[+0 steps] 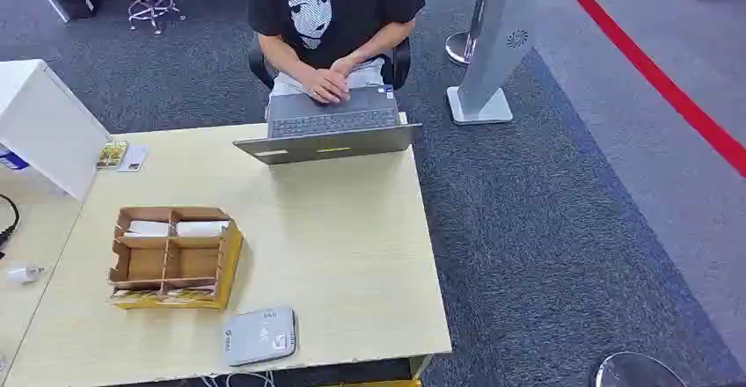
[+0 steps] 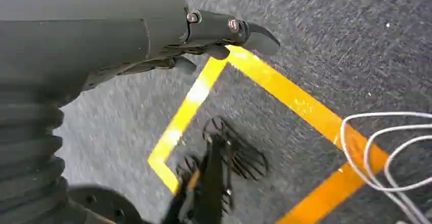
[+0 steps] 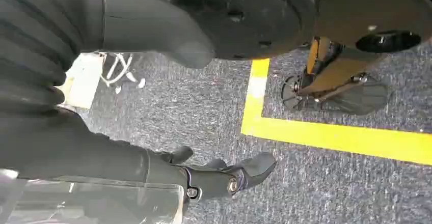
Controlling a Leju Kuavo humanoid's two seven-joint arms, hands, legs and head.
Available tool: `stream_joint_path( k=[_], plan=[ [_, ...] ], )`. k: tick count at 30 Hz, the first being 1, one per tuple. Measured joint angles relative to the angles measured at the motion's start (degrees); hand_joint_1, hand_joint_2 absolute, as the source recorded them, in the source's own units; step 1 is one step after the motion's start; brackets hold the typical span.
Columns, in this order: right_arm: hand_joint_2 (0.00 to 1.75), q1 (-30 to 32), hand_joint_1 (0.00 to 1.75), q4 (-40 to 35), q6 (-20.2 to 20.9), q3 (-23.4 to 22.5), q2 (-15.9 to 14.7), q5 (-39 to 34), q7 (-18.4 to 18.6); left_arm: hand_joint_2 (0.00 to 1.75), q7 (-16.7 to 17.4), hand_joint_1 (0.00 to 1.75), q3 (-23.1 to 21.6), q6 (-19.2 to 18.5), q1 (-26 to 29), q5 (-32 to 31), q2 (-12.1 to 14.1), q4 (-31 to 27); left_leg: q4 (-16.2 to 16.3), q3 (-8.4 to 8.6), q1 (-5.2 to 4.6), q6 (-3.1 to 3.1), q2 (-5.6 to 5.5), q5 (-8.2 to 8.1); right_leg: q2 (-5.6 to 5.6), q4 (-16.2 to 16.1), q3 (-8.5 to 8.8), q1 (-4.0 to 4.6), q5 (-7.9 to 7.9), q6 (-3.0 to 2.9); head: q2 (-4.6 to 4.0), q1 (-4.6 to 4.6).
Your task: Pass the card to the sensor for recognition and then transmit it.
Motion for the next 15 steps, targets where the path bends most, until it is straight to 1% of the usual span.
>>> stream_joint_path(
  k=[3,5,7,10,12,15],
  plan=[
    [1.75,-0.05,0.0,-0.13,-0.11,-1.84,0.04,-2.25,-0.33,1.75,-3.68,0.0,3.93,-0.79,-0.49,10.24,-0.83,0.0,0.0,0.02,0.0,0.0,0.0,0.0,0.0,0.0,0.0,0.0,0.0,0.0,0.0,0.0],
    [1.75,-0.12,0.0,-0.44,0.09,-3.72,0.37,-4.92,-1.2,1.75,-7.3,0.0,5.83,-1.79,-0.78,16.99,-1.44,0.0,0.0,0.02,0.0,0.0,-0.01,0.0,0.0,0.0,0.0,0.0,0.0,0.0,0.0,0.0],
    [1.75,-0.24,0.0,-0.79,0.37,-6.11,0.85,-7.79,-2.31,1.75,-11.13,0.0,6.31,-3.12,-0.87,21.45,-1.92,0.0,0.0,0.02,0.01,0.0,-0.01,0.0,0.0,0.0,0.0,0.0,0.0,0.0,0.0,0.02],
    [1.75,-0.37,0.0,-1.46,-0.06,-9.24,1.59,-9.05,-4.04,1.75,-16.86,0.0,6.35,-4.91,-0.96,24.6,-2.69,0.0,0.0,0.01,0.01,0.0,-0.01,0.0,0.0,0.0,0.0,0.01,0.0,0.0,0.0,-0.02],
    [1.75,-0.38,0.0,-1.81,-0.37,-10.49,1.97,-8.96,-4.5,1.75,-20.25,0.0,6.38,-6.27,-1.0,26.28,-3.12,0.0,0.0,0.01,0.01,0.0,-0.01,0.0,0.0,0.0,0.0,0.01,0.0,0.0,0.0,0.0],
    [1.75,-0.36,0.0,-2.23,-0.53,-12.0,2.3,-8.44,-4.5,1.75,-23.65,0.0,6.35,-9.42,-1.01,28.5,-3.78,0.0,0.0,0.01,0.01,0.0,-0.01,0.0,0.0,0.0,0.0,0.01,0.0,0.0,0.0,0.0]
  ],
)
